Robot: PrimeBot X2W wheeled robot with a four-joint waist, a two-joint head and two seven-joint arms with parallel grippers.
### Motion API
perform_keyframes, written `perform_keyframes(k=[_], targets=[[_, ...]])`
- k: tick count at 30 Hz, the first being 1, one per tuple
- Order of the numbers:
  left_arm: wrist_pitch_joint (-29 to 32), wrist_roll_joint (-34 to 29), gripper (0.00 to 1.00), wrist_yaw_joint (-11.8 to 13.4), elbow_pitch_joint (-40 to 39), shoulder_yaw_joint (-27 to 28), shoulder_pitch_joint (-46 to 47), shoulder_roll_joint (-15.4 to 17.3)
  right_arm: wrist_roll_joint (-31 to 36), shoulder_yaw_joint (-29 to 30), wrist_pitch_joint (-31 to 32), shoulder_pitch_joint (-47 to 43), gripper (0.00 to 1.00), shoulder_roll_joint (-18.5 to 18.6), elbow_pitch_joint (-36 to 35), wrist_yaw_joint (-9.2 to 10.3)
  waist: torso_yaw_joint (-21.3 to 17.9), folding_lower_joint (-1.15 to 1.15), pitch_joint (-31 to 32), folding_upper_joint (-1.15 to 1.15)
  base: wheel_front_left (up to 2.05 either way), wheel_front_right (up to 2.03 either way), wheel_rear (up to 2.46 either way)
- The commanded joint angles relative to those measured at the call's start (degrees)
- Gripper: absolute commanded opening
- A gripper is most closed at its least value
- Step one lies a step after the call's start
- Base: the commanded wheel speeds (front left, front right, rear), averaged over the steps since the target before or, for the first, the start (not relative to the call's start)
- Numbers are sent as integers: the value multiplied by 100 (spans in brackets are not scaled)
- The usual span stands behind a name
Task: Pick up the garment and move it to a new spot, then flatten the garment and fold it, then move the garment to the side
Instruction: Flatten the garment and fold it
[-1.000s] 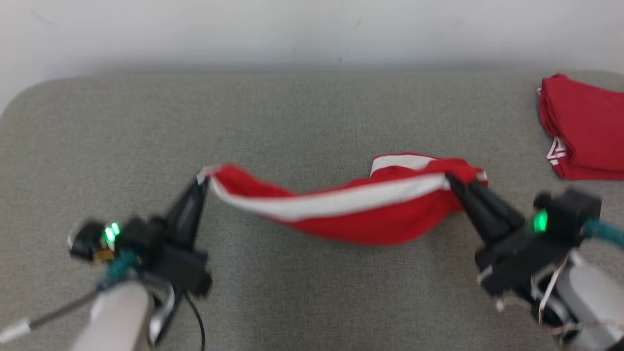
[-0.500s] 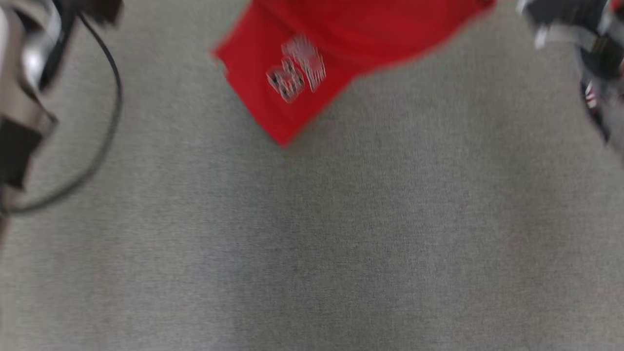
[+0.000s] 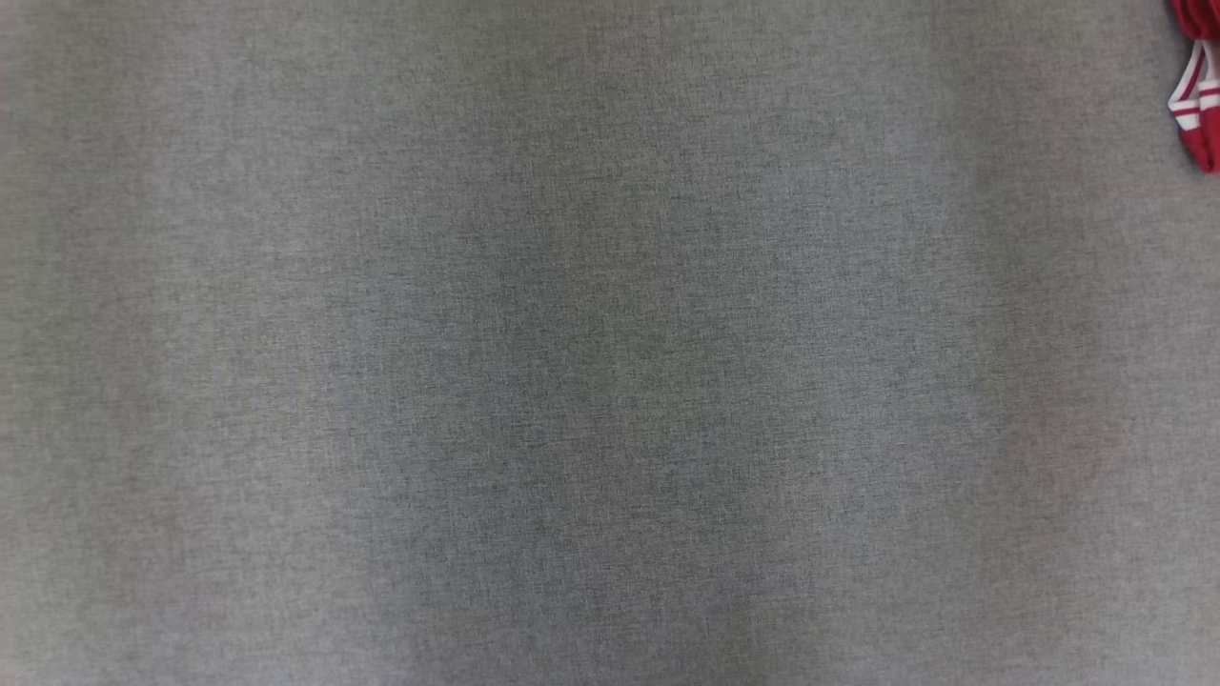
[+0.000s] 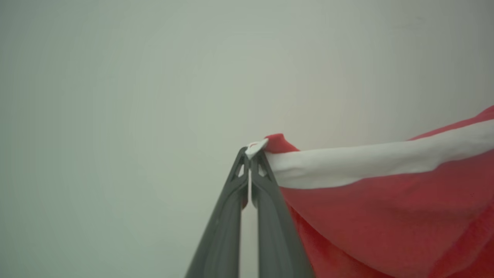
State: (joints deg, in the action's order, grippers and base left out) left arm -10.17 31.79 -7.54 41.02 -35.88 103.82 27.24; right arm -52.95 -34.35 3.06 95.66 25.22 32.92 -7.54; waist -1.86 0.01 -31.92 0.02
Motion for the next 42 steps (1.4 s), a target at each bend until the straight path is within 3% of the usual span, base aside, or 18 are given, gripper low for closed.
perform_keyframes(k=[1,11,16,20,26,36,42], targets=[[-13,110,0,16,181,-124,235,-38,-59,-126,-49,238,0,-18,178,15,-26,-1,-63,-2,0,0,0],[-180,483,0,16,704,-798,278,50,-673,-640,-228,460,0,78,520,15,-116,-1,-314,-2,0,0,0],[-381,715,0,16,516,-1003,-120,196,-1049,-897,-425,116,0,356,298,15,-121,-1,-314,-2,0,0,0],[-489,961,0,33,262,-819,-728,237,-1357,-1140,-610,-443,0,683,-54,15,-61,-1,-160,-2,0,0,0],[-500,1040,0,471,-946,-109,-2346,157,-1842,-1474,-977,-1672,0,1198,-921,15,8,-1,192,-2,0,0,0],[-503,858,0,1266,-3161,1003,-6221,-128,-2332,-1824,-1693,-4308,0,2042,-2114,16,18,-1,990,-2,0,0,0],[-503,767,0,1287,-3656,1528,-8190,-435,-2439,-1723,-1815,-5690,0,2237,-2400,15,22,-1,1362,-2,0,0,0]])
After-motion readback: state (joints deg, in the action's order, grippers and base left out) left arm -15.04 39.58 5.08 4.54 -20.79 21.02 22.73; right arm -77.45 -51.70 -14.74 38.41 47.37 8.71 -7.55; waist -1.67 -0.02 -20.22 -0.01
